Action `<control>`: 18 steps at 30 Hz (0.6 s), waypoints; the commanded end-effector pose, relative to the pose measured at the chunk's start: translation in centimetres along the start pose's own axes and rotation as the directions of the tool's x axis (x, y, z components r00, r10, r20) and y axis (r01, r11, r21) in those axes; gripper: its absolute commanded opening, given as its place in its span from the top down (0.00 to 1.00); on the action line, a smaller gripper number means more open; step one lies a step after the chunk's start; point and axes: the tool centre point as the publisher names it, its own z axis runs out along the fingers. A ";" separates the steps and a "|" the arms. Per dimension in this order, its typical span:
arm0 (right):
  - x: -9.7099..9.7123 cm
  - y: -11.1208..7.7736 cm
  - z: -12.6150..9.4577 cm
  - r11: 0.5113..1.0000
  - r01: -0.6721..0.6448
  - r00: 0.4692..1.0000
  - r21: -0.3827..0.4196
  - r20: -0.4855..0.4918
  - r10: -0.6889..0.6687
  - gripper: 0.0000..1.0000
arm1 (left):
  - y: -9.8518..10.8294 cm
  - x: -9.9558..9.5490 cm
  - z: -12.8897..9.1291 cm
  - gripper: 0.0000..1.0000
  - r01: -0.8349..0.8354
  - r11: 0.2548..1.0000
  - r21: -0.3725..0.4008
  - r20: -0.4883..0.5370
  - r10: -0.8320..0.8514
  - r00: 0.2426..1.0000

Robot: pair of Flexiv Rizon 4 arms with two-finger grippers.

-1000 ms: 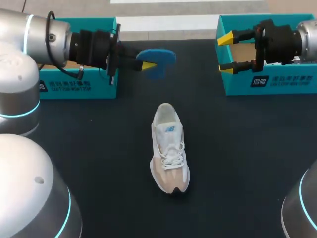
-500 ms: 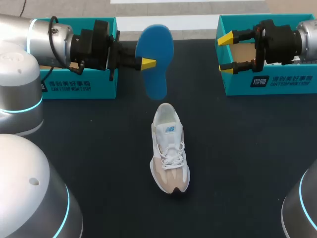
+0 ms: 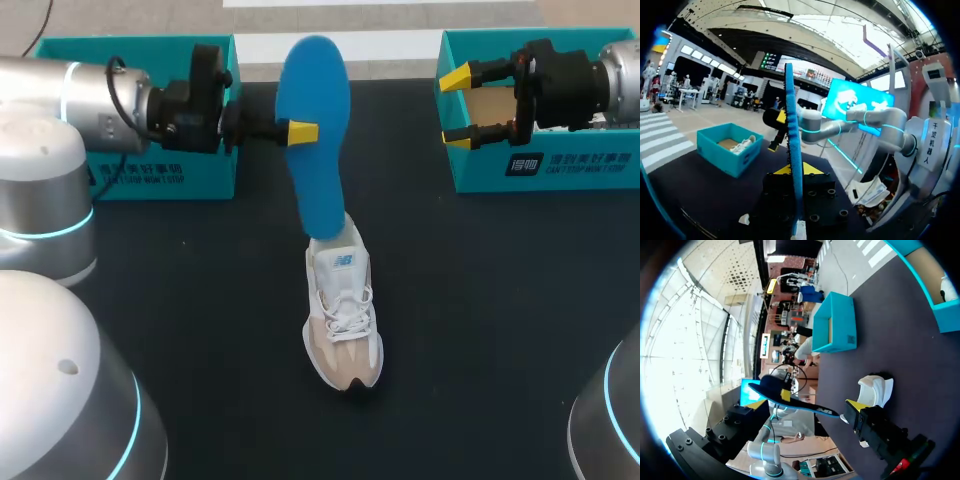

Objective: Take the shoe out of the shoebox, open the shoe tongue, remove and reinsert the insole, then place the shoe into the shoebox

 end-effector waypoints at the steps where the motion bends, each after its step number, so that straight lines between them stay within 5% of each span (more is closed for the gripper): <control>1: 0.0 0.0 0.1 1.000 0.000 1.000 -0.002 0.001 0.000 0.00 | -0.6 0.0 0.2 1.00 0.987 0.154 0.044 0.041 -0.988 0.152; 10: 0.0 0.0 0.1 1.000 0.000 1.000 -0.002 0.001 0.000 0.00 | -1.0 0.1 0.4 1.00 0.940 -0.334 -0.070 0.110 -0.939 -0.326; 18: 0.0 0.0 0.1 1.000 0.000 1.000 -0.002 0.001 0.000 0.00 | -1.0 0.1 0.4 1.00 0.940 -0.334 -0.070 0.110 -0.939 -0.326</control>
